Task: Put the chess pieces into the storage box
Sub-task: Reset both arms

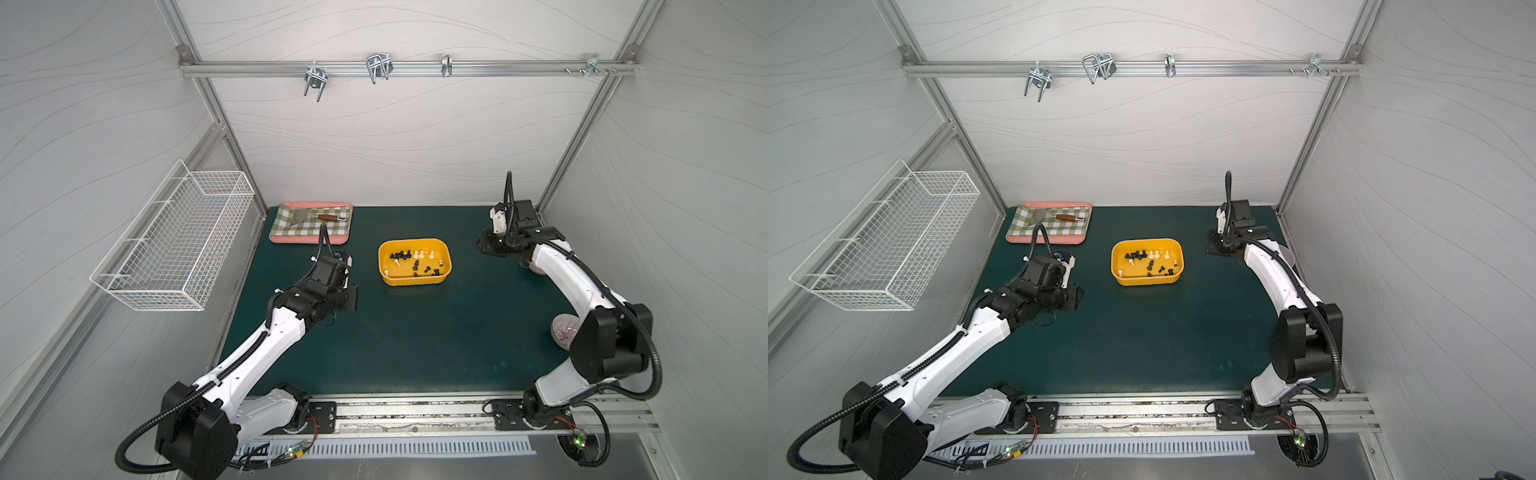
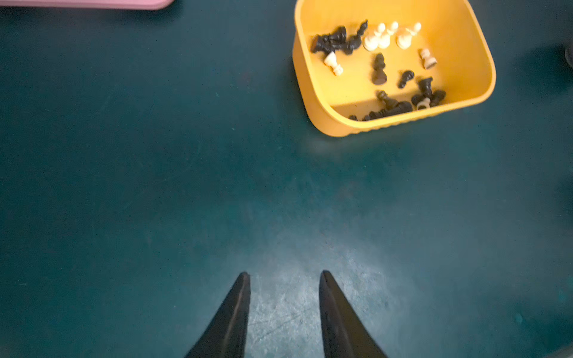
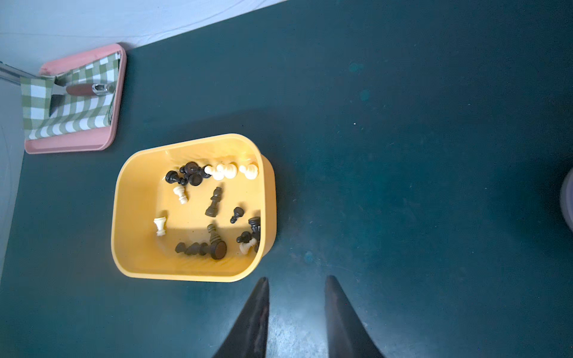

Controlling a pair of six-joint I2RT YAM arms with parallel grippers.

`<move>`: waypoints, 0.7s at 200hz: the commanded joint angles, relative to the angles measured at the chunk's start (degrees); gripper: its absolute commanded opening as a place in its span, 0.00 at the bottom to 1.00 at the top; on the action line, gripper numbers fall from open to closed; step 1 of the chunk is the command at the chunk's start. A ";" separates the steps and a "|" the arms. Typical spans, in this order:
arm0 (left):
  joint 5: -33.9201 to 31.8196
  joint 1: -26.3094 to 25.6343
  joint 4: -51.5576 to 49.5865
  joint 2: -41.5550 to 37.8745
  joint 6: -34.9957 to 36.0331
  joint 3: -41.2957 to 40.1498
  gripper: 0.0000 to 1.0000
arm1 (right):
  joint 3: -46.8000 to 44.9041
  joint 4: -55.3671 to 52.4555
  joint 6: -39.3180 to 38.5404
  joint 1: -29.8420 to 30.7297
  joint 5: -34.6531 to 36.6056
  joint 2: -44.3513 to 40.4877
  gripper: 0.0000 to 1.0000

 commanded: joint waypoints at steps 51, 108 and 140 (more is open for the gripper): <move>-5.71 9.02 8.72 -6.11 1.43 -5.98 0.49 | -11.58 7.60 -0.58 -3.15 4.62 -8.39 0.31; -12.40 10.76 11.59 -7.10 1.21 -7.94 0.62 | -22.53 17.48 -2.18 -4.49 8.33 -14.78 0.33; -15.37 11.10 15.10 -6.88 0.26 -11.13 0.70 | -26.47 20.69 -3.09 -4.88 10.53 -16.65 0.55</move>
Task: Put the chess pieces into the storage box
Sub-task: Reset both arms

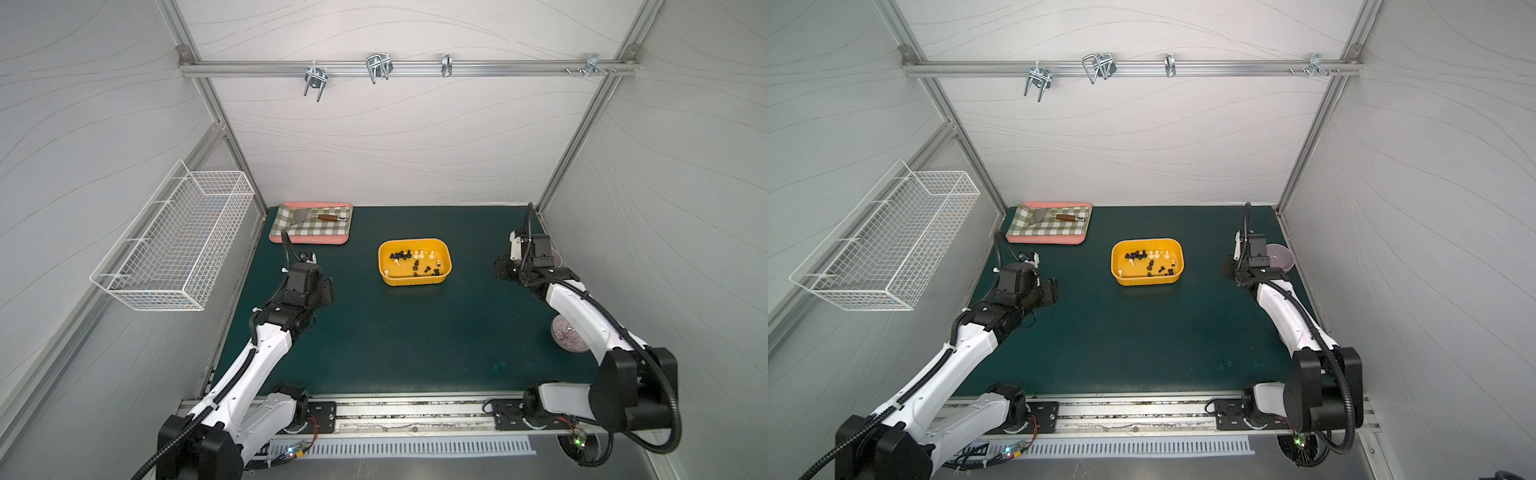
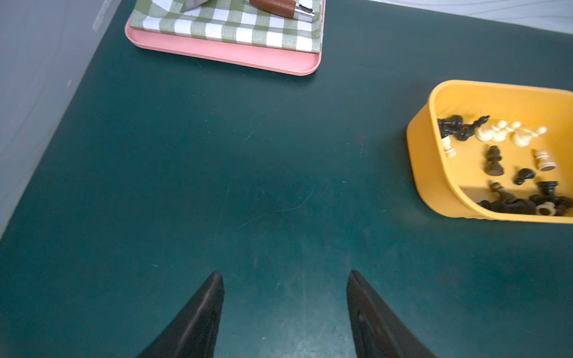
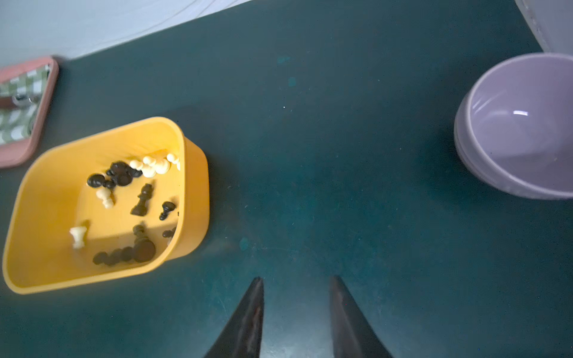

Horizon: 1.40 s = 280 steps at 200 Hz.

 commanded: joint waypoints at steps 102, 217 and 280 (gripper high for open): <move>-17.27 2.91 21.13 2.13 3.97 -10.24 0.99 | -14.12 18.93 -1.56 -0.99 13.27 -2.94 0.99; -3.88 8.78 46.62 30.13 13.22 -4.29 0.99 | -31.03 60.53 -12.15 0.83 11.73 4.51 0.99; 3.57 12.34 61.23 30.88 11.77 -12.33 0.99 | -29.89 71.77 -15.78 2.33 11.64 16.72 0.99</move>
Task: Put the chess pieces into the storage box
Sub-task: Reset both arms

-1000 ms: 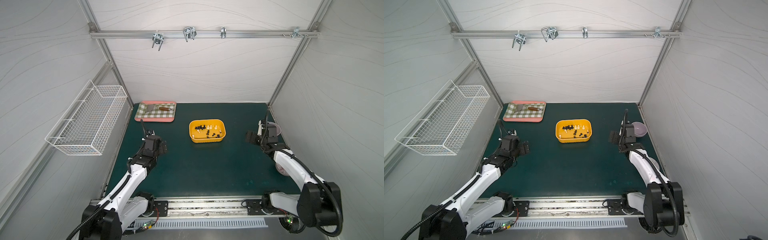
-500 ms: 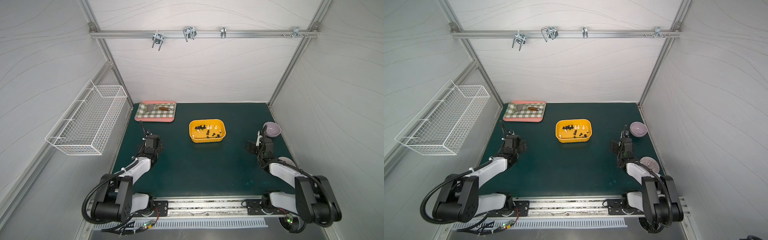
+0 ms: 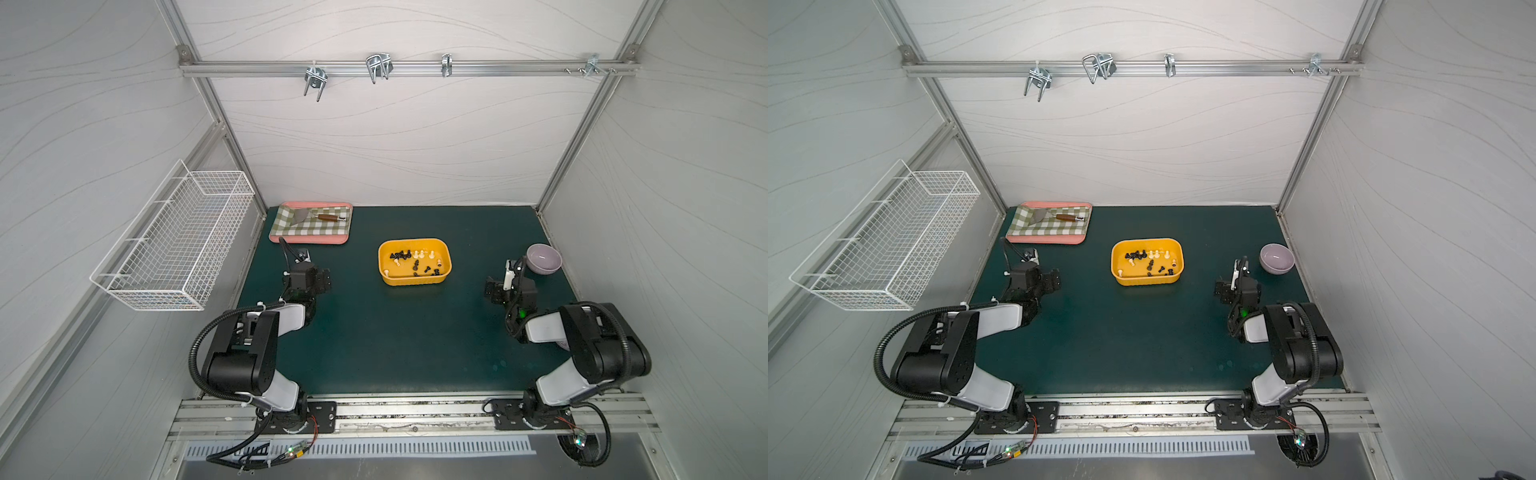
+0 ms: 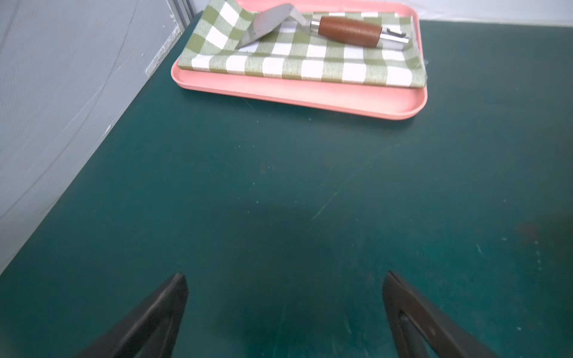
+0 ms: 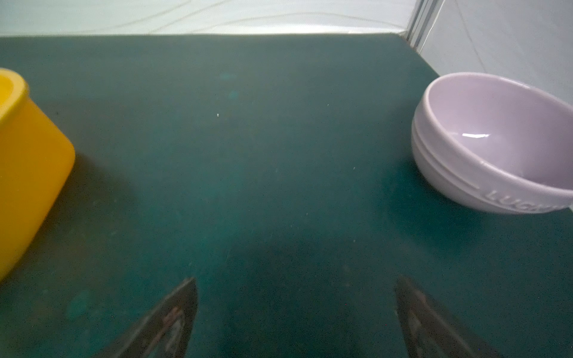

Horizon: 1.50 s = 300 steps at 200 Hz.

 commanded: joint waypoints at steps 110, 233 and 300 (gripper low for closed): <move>6.02 1.59 12.86 1.13 0.59 -3.90 0.99 | 6.01 -3.96 -0.12 -2.24 -4.41 0.42 0.99; 6.18 1.68 12.61 1.06 0.52 -3.80 0.99 | 5.68 -3.77 -0.04 -2.35 -4.69 0.09 0.99; 6.07 1.68 12.85 1.04 0.57 -3.98 0.99 | 5.36 -3.21 -0.46 -1.88 -4.12 -0.05 0.99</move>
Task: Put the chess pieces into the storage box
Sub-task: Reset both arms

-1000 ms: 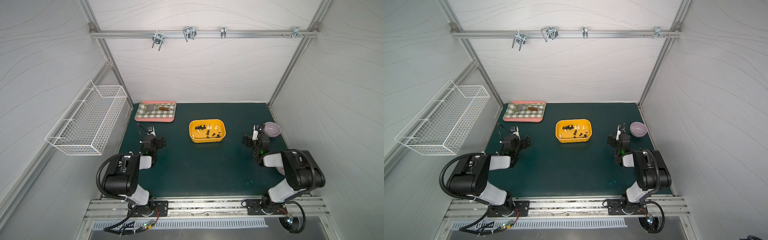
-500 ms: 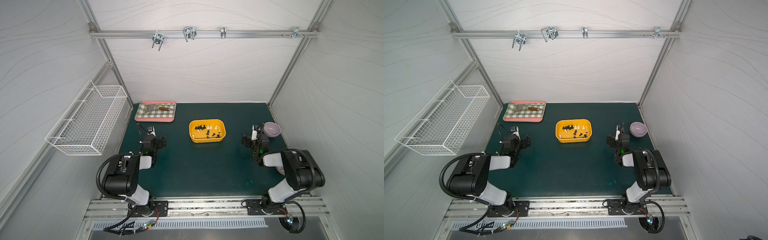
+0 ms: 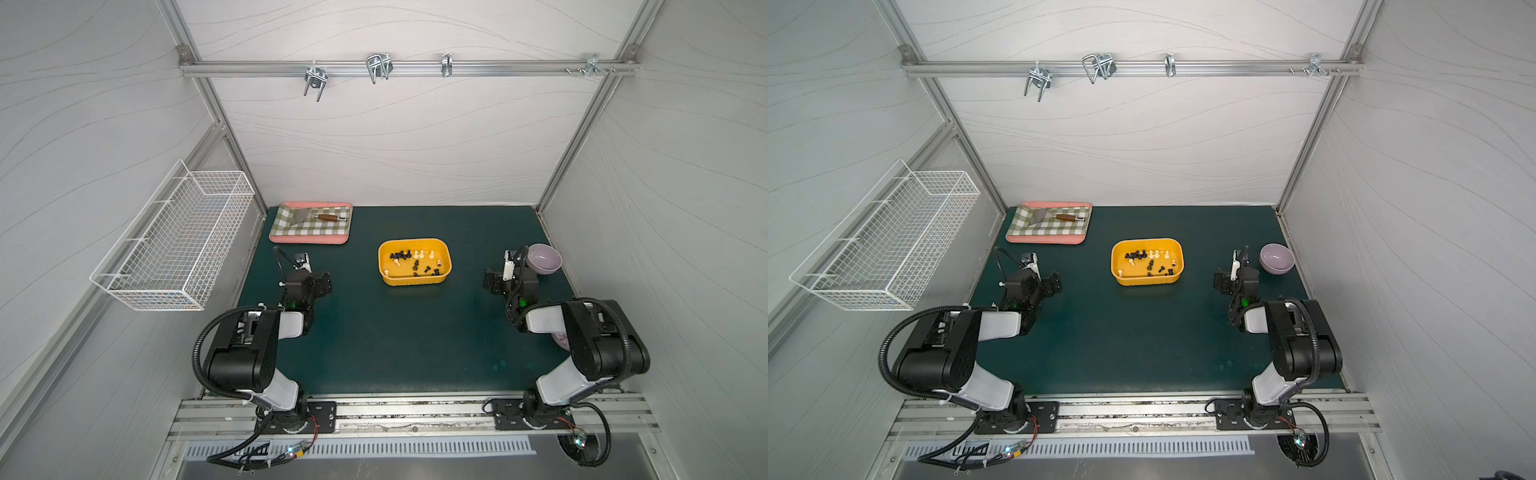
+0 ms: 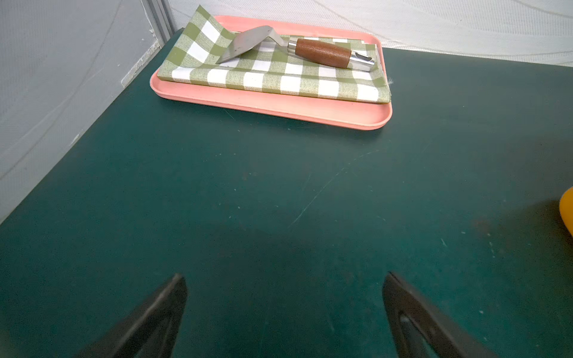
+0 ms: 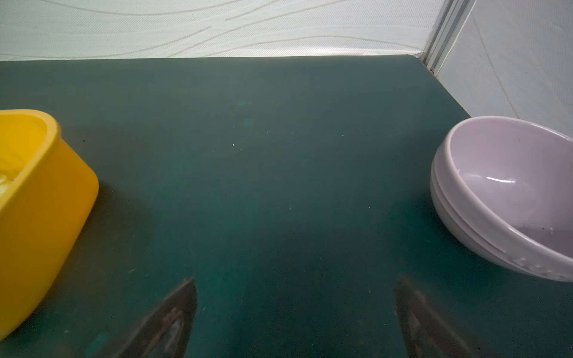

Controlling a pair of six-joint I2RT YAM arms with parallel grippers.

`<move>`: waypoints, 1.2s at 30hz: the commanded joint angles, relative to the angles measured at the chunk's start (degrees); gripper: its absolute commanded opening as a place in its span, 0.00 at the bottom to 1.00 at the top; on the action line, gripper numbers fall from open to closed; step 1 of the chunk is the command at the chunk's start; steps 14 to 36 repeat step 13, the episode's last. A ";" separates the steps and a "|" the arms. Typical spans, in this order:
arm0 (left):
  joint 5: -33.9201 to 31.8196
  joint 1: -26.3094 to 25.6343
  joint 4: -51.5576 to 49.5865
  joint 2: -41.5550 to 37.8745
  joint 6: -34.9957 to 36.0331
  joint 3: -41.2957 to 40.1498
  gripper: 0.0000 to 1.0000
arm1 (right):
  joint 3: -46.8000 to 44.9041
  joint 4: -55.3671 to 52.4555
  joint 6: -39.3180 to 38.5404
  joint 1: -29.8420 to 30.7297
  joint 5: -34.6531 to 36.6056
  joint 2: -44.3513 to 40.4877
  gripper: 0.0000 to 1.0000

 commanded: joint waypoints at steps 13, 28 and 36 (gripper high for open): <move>0.43 0.43 3.21 -0.01 0.55 0.76 0.99 | -0.14 0.43 0.13 -0.95 -2.59 -0.65 0.99; 0.43 0.43 3.21 -0.01 0.55 0.76 0.99 | -0.14 0.43 0.13 -0.95 -2.59 -0.65 0.99; 0.43 0.43 3.21 -0.01 0.55 0.76 0.99 | -0.14 0.43 0.13 -0.95 -2.59 -0.65 0.99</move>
